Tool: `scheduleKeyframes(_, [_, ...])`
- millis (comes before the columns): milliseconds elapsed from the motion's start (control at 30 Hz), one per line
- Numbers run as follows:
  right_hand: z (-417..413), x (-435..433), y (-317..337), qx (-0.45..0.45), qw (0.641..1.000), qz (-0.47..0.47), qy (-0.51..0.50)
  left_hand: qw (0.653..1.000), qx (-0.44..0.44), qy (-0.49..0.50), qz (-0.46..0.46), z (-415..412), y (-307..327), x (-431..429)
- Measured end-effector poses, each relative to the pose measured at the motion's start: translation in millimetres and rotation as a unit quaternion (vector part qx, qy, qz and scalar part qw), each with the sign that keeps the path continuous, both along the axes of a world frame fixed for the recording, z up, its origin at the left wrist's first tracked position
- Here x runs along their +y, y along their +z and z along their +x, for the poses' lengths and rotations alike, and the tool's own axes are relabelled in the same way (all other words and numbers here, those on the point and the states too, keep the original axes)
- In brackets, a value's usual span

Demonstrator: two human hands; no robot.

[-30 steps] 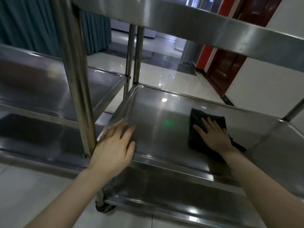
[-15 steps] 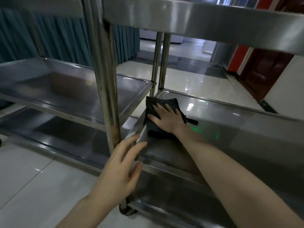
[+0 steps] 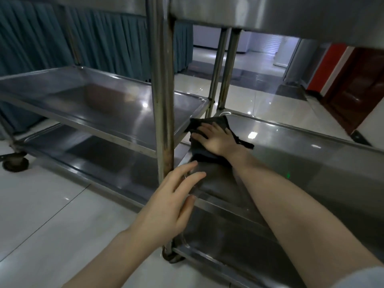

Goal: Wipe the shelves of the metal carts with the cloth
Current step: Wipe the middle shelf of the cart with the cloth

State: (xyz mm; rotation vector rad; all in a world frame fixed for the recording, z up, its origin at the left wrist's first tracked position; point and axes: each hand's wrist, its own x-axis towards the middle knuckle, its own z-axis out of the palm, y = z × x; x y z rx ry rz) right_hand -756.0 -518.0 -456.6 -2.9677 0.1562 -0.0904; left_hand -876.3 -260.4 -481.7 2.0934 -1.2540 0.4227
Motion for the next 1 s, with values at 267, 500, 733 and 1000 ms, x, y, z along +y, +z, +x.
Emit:
scheduleKeyframes(267, [-78, 19, -14, -0.009, 0.979, -0.017, 0.204, 0.999, -0.004, -0.034, -0.007, 4, 1, 3])
scheduleKeyframes(500, [-104, 41, -10, 0.063, 0.997, -0.031, 0.026, 0.997, 0.057, -0.05, -0.036, 3, -2, 7])
scheduleKeyframes(733, [-241, 81, -25, -0.091, 0.985, -0.145, 0.019, 0.995, 0.073, -0.058, -0.038, 3, -4, 6])
scheduleKeyframes(1000, [-189, 135, -28, -0.063, 0.983, -0.162, -0.057, 0.99, 0.115, -0.038, -0.078, 0, 7, 5])
